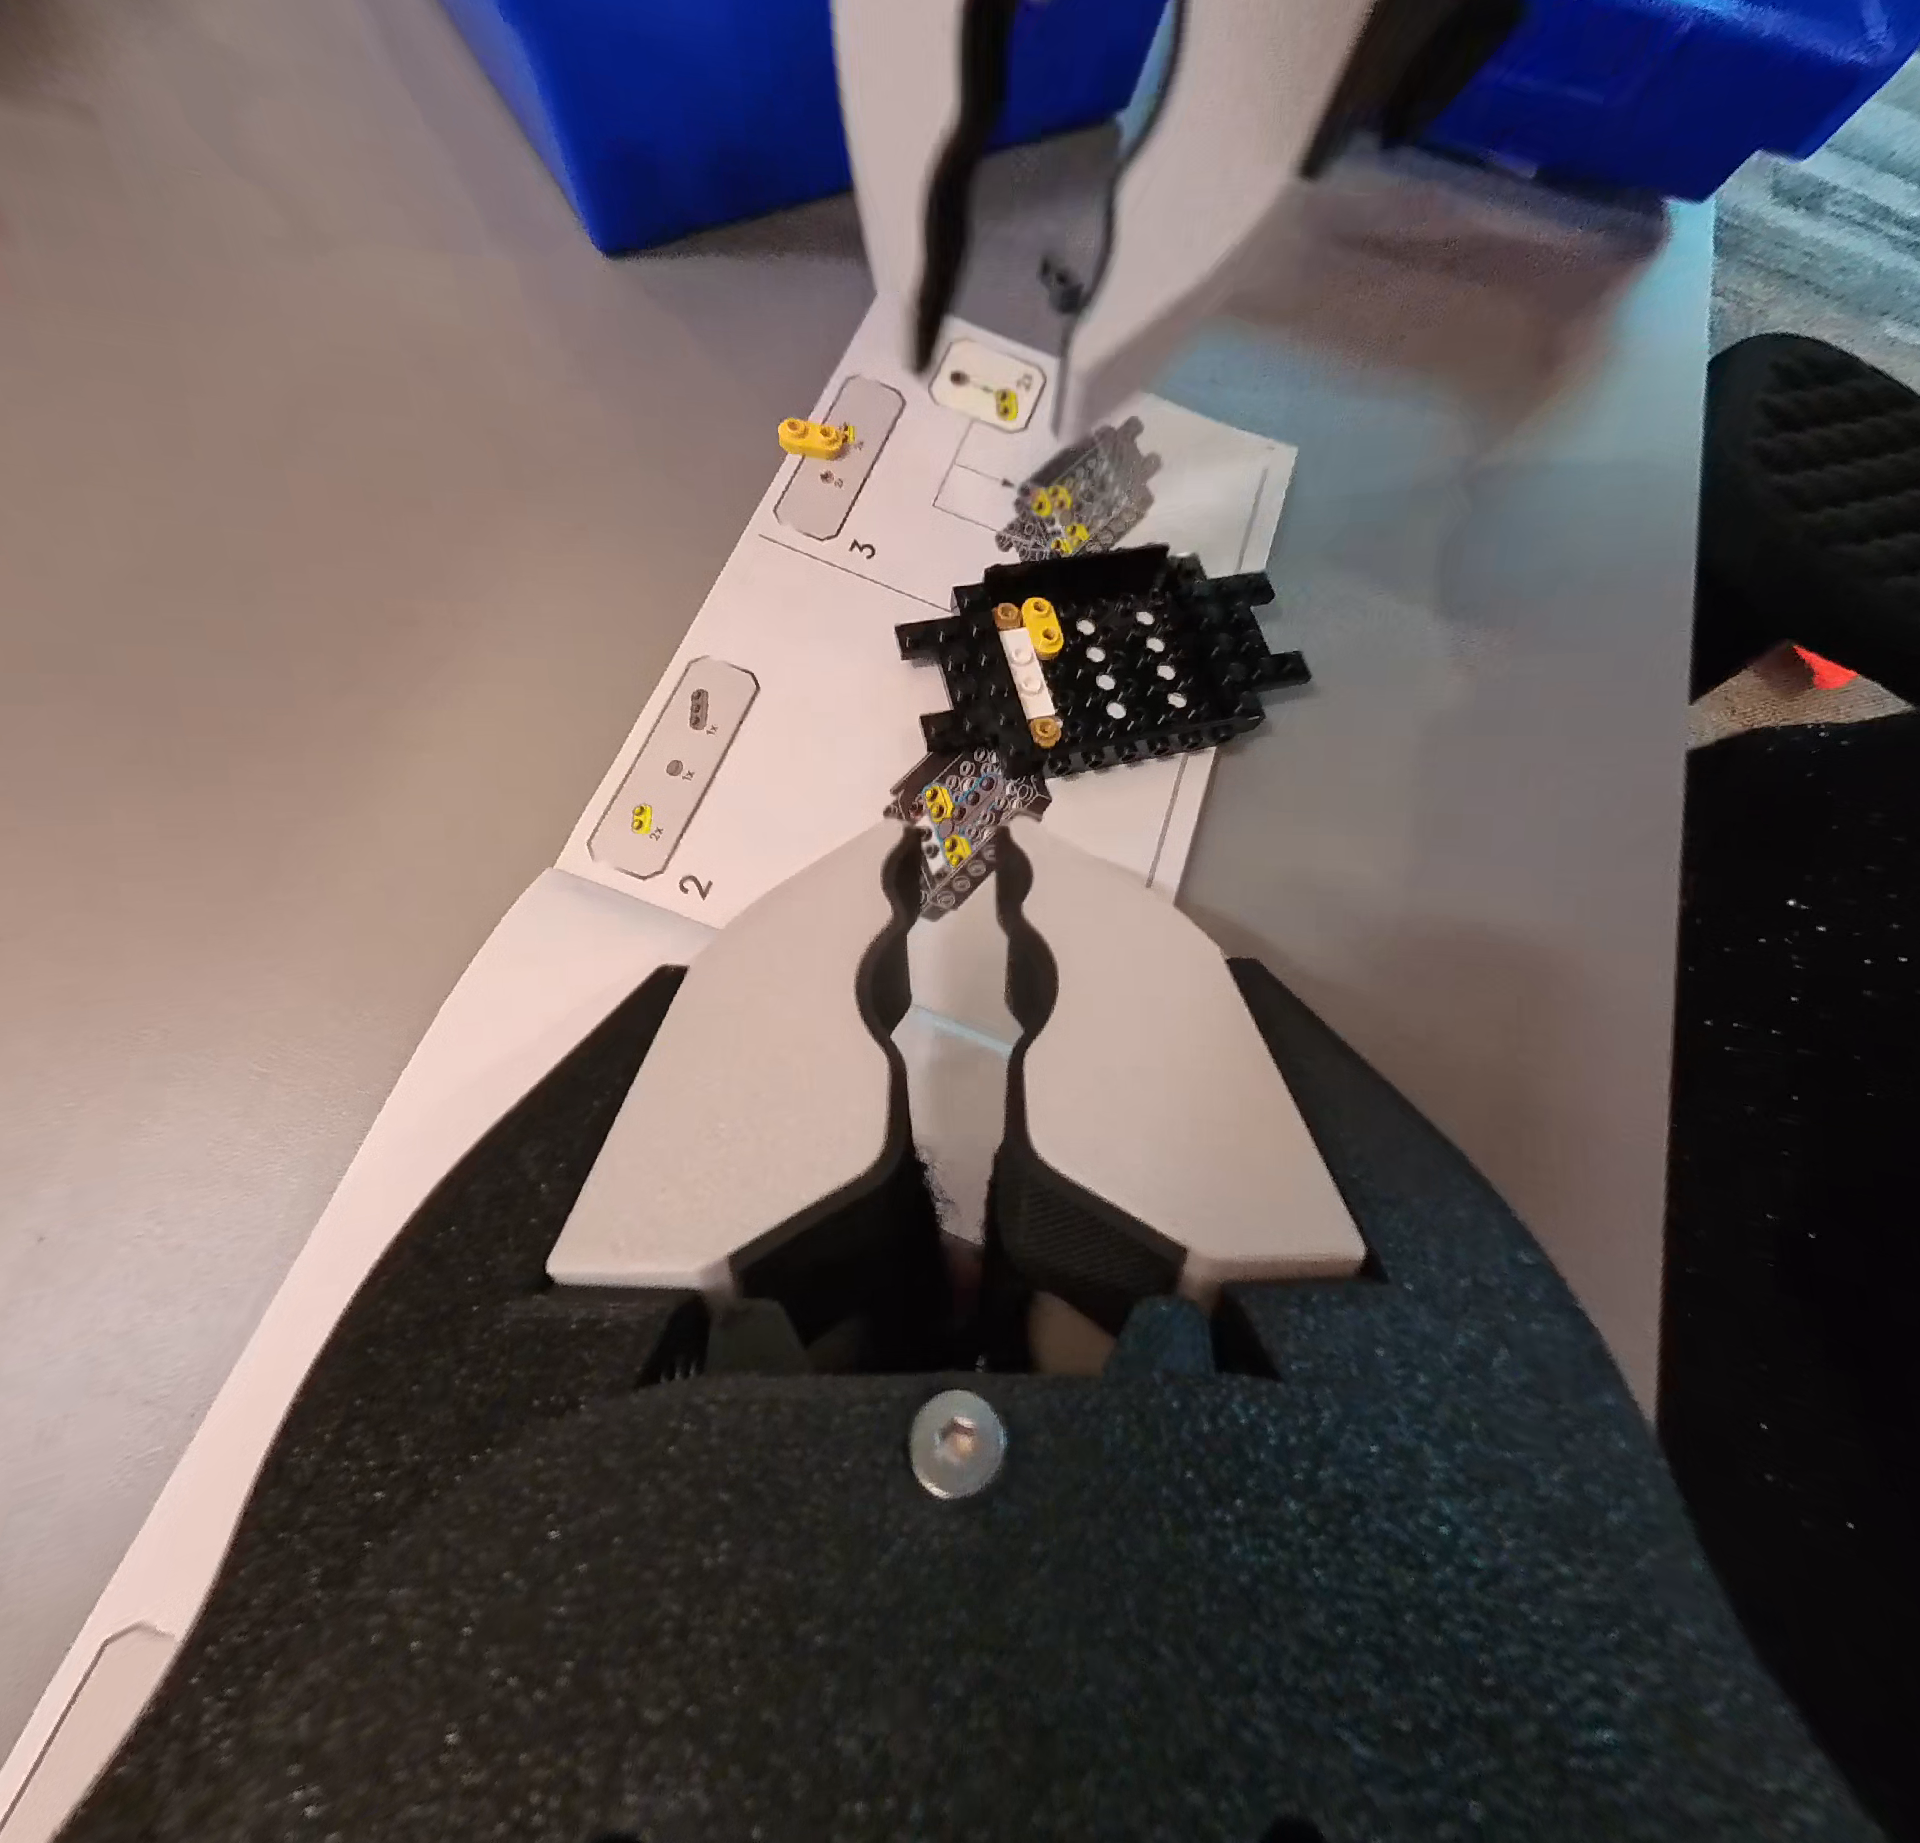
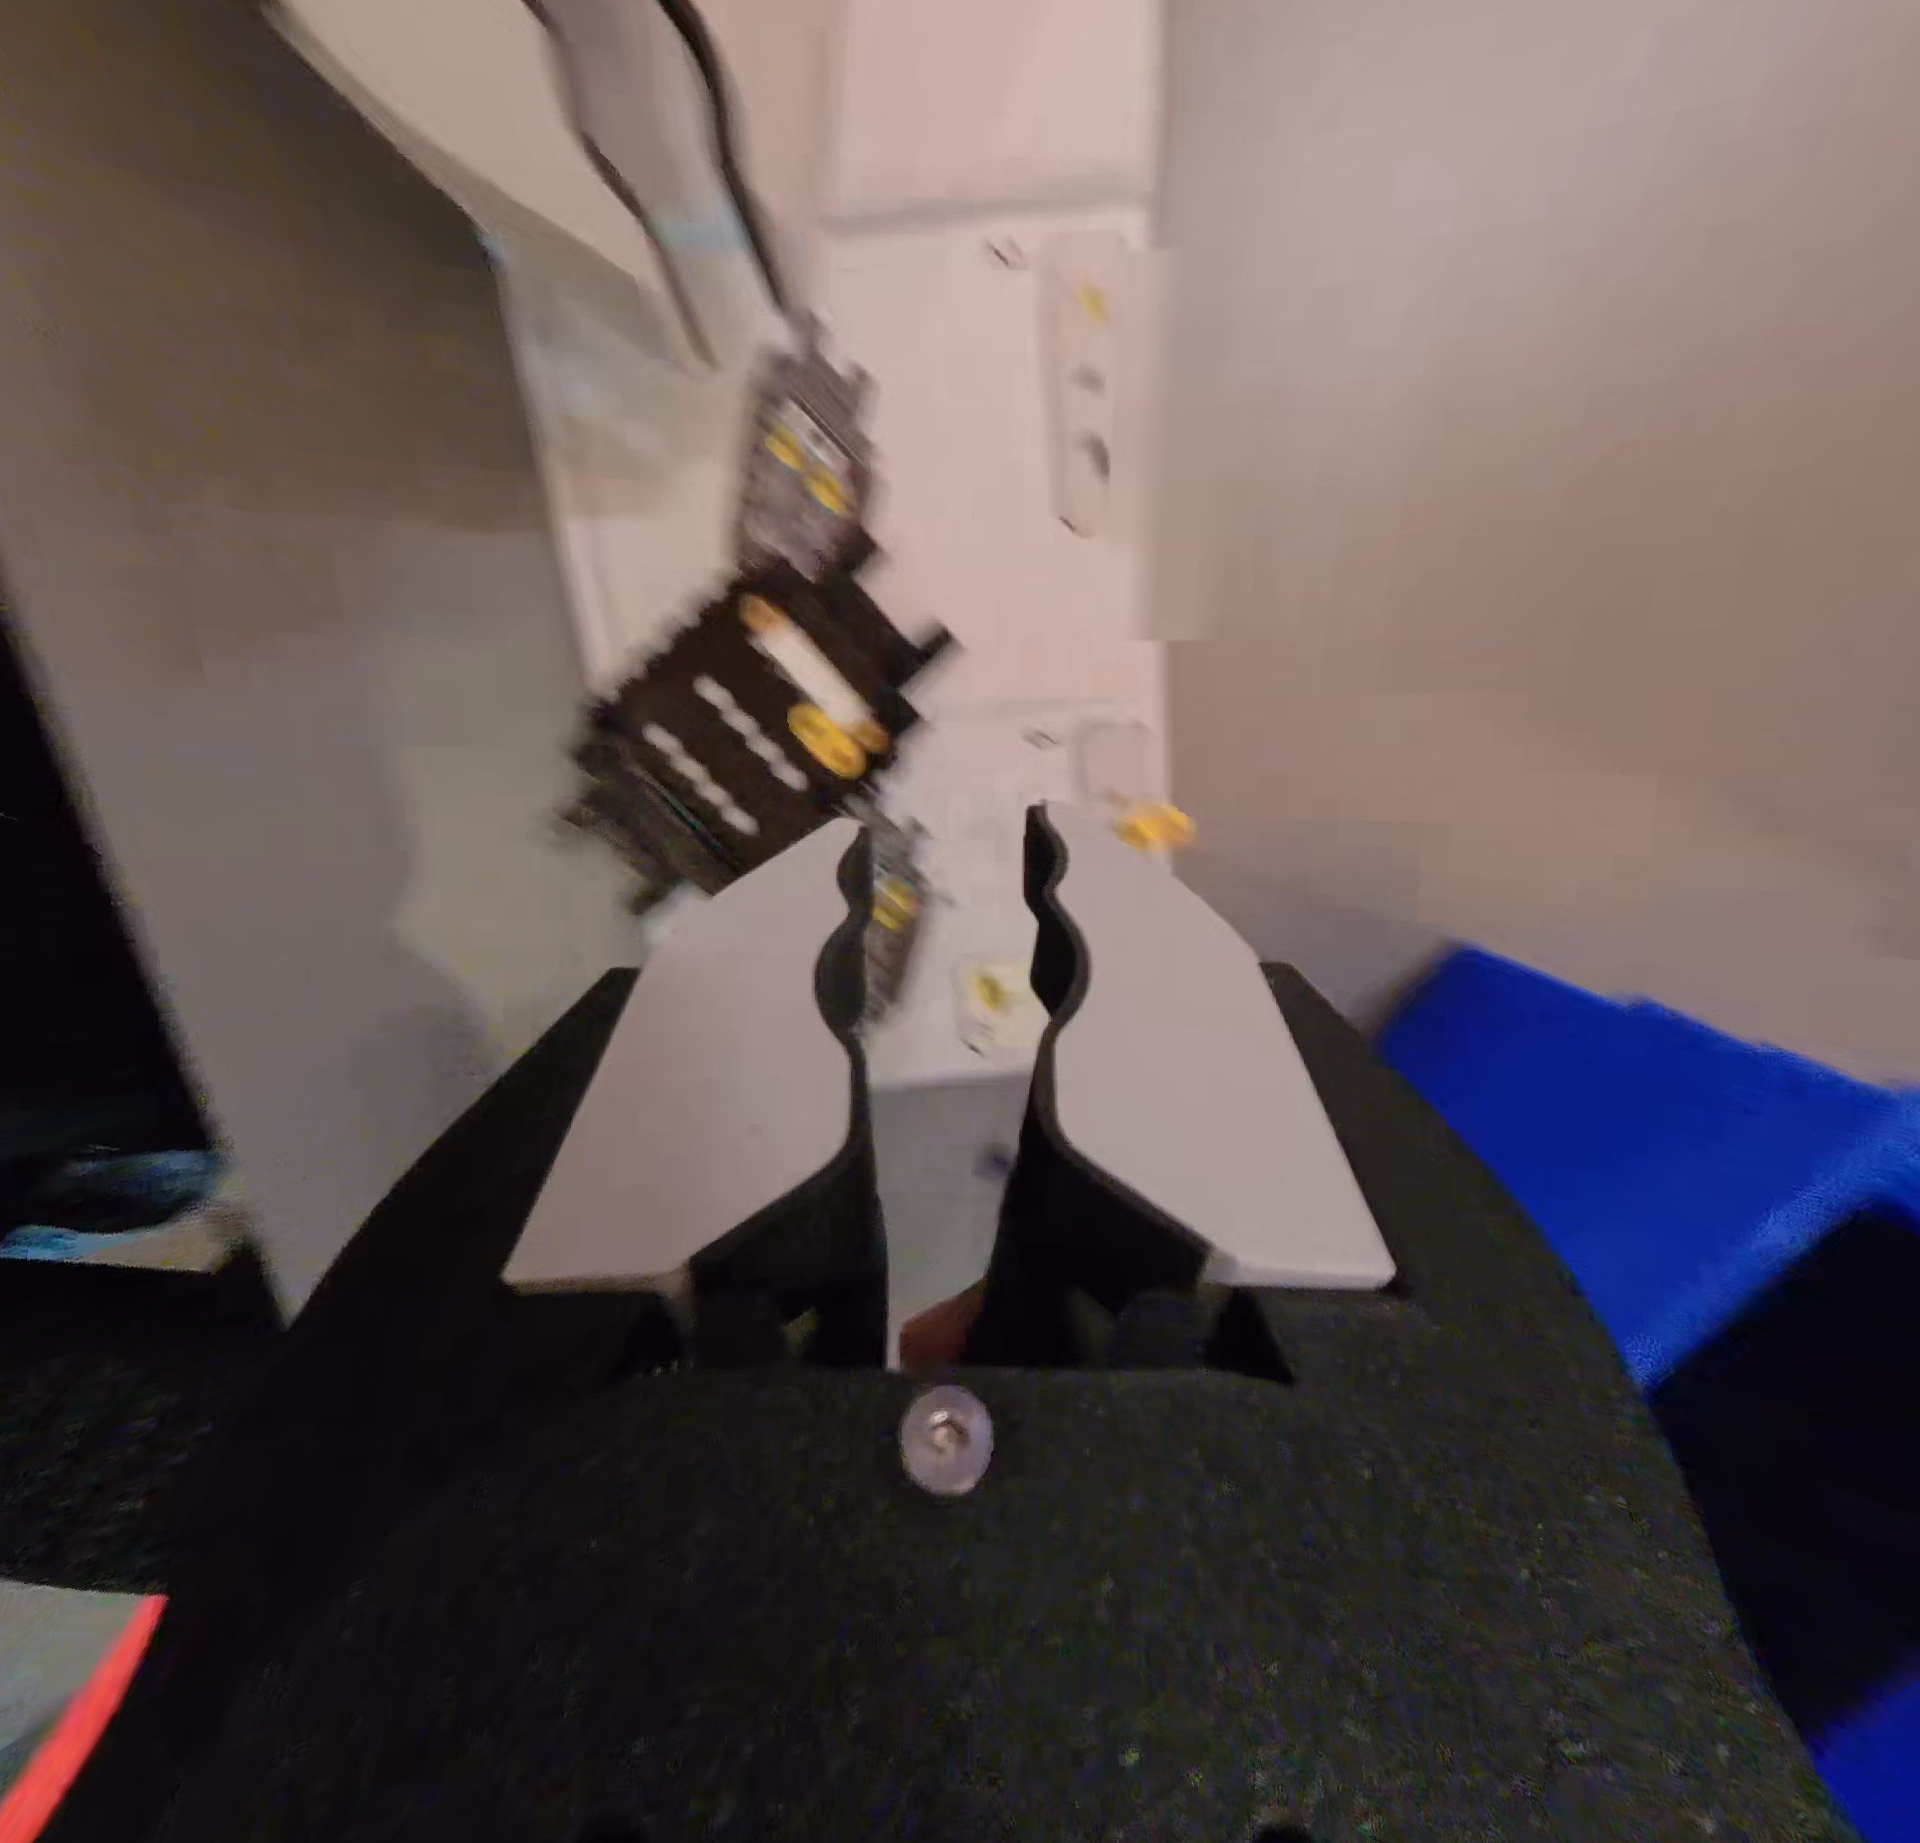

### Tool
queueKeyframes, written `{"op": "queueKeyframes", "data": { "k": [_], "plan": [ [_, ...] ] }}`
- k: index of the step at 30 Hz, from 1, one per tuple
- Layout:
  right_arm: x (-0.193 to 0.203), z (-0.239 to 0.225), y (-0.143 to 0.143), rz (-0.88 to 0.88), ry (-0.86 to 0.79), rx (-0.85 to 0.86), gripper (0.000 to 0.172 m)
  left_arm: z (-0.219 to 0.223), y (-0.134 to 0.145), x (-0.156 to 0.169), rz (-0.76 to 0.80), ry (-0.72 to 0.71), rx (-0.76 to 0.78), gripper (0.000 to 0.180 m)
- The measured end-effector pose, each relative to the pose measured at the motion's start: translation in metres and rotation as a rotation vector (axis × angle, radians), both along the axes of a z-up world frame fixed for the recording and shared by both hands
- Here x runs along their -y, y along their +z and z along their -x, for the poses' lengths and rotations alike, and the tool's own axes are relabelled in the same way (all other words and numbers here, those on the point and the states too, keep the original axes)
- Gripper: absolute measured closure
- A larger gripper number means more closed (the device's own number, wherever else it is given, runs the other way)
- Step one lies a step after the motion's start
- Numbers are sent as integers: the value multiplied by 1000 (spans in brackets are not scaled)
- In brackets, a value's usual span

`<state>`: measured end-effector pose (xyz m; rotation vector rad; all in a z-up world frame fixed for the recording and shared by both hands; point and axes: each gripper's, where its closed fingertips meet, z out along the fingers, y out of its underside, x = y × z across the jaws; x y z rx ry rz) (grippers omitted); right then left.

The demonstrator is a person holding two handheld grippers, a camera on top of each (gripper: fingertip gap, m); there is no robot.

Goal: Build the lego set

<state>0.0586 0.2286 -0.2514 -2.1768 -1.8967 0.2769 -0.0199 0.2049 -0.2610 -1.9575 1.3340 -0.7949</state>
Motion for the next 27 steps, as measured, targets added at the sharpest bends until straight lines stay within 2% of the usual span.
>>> {"op": "queueKeyframes", "data": {
  "k": [1,3,7,14,22,25,27],
  "plan": [
    [-10,-12,-3,-45,10,53,140,0,2,0,-4,4,4,167],
    [-21,-24,-13,-66,44,126,135,-2,5,-1,-19,8,17,166],
    [-33,-25,-32,-43,86,181,136,-5,8,0,-38,4,25,164],
    [-45,-17,-38,-30,175,203,147,-7,6,2,-52,-25,40,161],
    [-48,-20,-44,-44,169,244,156,-14,14,-2,-145,-50,121,154],
    [-38,-10,-33,-8,94,129,156,-16,23,-14,-276,3,150,148],
    [-24,14,-11,61,-3,-109,156,-14,37,-25,-442,52,177,146]
  ]
}}
